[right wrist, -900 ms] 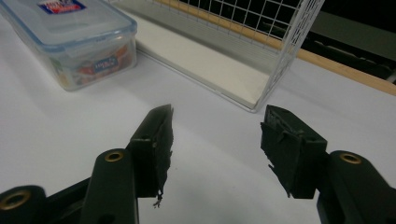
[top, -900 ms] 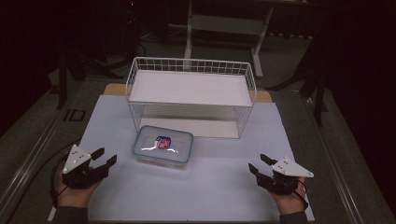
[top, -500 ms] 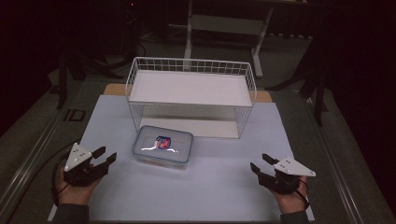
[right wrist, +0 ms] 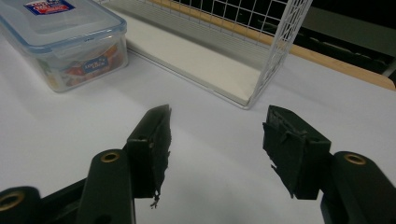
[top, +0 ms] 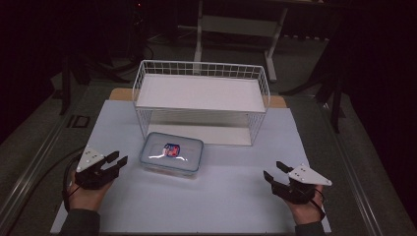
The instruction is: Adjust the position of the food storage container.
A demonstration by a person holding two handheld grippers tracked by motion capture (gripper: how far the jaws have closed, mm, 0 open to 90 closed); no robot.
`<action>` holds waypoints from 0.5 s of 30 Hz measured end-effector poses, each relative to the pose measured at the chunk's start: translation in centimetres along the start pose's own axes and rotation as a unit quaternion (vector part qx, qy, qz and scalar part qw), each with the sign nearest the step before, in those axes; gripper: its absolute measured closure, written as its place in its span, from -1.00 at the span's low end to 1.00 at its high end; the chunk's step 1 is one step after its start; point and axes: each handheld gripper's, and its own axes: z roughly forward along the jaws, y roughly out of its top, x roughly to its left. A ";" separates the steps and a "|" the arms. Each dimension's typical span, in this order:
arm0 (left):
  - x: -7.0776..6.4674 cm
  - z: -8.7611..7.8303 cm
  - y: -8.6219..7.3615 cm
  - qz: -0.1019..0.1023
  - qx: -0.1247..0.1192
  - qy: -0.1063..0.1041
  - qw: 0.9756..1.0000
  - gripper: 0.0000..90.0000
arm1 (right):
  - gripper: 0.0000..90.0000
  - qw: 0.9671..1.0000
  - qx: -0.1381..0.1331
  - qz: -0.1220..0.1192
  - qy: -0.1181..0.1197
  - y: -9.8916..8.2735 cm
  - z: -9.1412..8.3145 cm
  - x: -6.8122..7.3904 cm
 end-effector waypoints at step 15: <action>0.4 3.5 0.0 0.001 0.029 -0.023 0.999 0.97 | -0.09 1.000 0.003 0.001 0.004 0.0 0.2 0.1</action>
